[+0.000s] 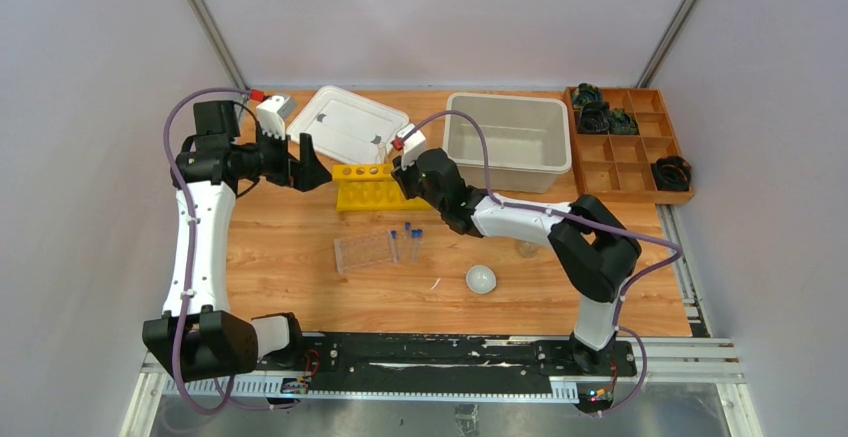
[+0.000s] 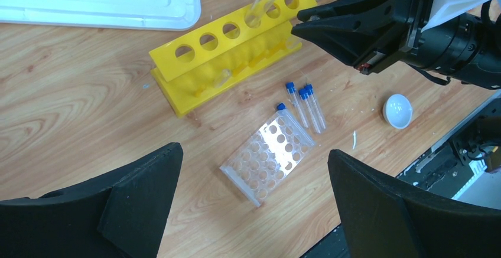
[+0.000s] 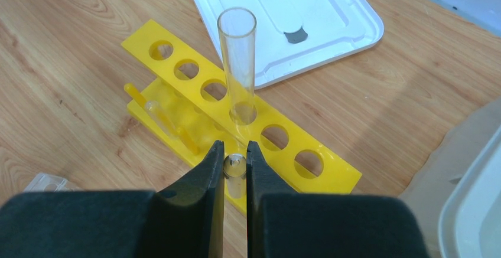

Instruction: Organize the chemistry lab equipment

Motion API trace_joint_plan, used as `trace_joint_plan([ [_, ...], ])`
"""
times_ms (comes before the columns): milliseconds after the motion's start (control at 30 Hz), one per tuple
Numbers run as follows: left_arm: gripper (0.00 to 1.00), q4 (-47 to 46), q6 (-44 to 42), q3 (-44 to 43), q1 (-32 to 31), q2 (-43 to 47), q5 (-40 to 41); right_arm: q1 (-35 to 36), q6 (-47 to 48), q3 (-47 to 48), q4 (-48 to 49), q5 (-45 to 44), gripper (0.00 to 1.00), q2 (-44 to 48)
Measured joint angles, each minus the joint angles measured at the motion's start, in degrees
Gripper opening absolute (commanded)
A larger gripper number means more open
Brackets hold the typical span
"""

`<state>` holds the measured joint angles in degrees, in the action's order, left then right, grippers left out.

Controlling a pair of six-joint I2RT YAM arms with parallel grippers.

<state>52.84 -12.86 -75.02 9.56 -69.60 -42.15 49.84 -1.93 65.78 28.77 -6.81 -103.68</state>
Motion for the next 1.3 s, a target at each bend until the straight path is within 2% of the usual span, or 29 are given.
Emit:
trace_joint_plan([
  [1300, 1.0, 0.0, -0.63, -0.2, 0.0, 0.02, 0.44, 0.0, 0.28, -2.64, 1.57, -0.22, 0.0, -2.69],
])
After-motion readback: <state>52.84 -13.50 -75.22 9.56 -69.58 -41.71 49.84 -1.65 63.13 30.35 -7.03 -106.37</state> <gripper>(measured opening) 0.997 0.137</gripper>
